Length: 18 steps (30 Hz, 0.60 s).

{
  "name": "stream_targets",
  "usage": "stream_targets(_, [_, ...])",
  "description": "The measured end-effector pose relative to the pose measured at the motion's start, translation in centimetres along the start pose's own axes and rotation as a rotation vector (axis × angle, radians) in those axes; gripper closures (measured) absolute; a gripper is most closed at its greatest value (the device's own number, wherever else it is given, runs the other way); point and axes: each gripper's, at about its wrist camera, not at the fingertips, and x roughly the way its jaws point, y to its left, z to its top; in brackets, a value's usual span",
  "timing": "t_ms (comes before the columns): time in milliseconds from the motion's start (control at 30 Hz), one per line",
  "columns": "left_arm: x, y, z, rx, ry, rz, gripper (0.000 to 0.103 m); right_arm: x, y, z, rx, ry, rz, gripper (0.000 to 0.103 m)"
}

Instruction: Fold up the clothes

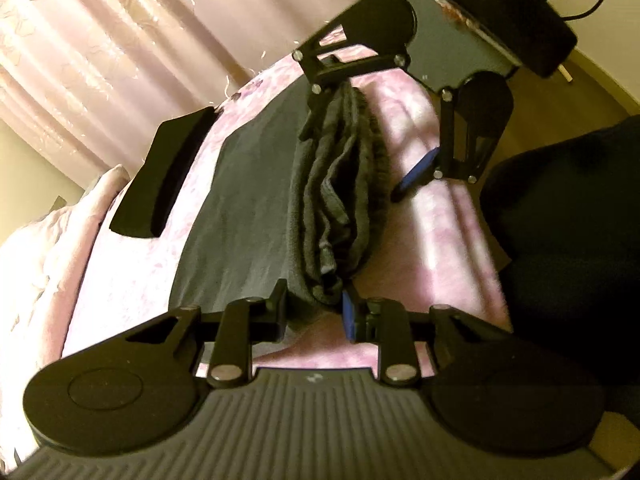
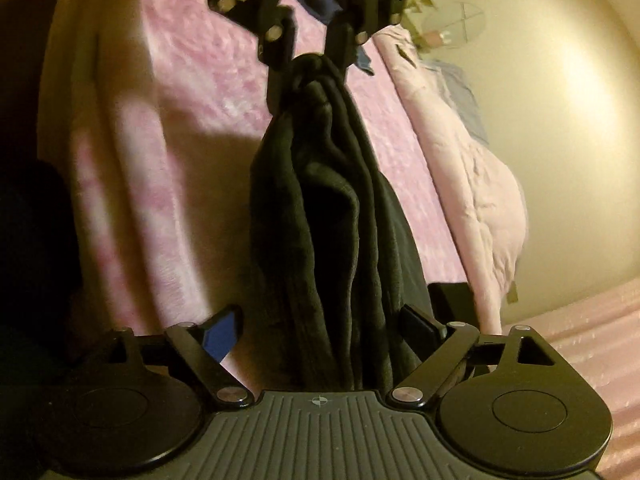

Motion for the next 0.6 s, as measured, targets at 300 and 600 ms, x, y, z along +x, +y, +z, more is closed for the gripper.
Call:
stream_targets(300, [-1.2,-1.0,-3.0,-0.046,0.072,0.096,0.079,0.5,-1.1,4.9,0.164,0.074,-0.002,0.077])
stream_targets(600, [-3.4,-2.6,-5.4,-0.087,0.139,0.165,0.074,-0.6,1.7,7.7,0.194,0.066,-0.025,0.054])
